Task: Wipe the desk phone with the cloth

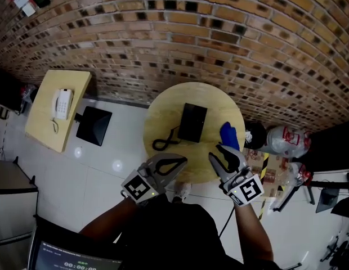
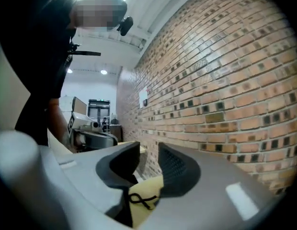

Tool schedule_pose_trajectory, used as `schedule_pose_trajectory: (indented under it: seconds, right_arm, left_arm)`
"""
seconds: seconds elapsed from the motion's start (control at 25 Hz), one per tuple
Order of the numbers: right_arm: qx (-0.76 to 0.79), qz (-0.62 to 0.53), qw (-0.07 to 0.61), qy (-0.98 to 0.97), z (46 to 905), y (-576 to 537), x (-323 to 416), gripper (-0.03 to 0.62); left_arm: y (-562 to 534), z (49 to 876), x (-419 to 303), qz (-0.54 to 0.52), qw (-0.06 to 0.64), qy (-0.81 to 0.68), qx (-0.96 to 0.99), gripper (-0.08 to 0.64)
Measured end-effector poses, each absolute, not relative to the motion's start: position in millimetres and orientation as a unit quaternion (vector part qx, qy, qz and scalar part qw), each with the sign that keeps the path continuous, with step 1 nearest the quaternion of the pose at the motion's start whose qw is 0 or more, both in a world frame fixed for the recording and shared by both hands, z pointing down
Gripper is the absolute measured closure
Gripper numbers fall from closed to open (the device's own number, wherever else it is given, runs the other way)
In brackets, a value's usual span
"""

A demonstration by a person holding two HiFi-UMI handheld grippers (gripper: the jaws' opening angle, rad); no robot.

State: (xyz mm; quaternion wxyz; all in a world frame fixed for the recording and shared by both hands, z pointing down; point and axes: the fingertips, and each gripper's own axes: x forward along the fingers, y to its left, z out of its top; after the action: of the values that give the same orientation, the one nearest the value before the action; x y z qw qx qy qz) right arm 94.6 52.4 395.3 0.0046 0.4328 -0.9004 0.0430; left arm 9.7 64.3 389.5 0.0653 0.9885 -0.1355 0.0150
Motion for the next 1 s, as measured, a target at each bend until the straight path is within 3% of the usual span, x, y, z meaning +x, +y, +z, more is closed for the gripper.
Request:
schedule_pose_trajectory:
  seconds: [0.24,1.0]
  right_arm:
    - [0.398,0.078,-0.013,-0.914,400,102,69,0.591]
    - [0.385,0.103,-0.020,-0.917,389,133,39,0.592]
  left_arm:
    - [97,382,12,0.005,0.066,-0.117,0.991,0.571]
    - [121,381,21,0.006,0.074,-0.100,0.992,0.572]
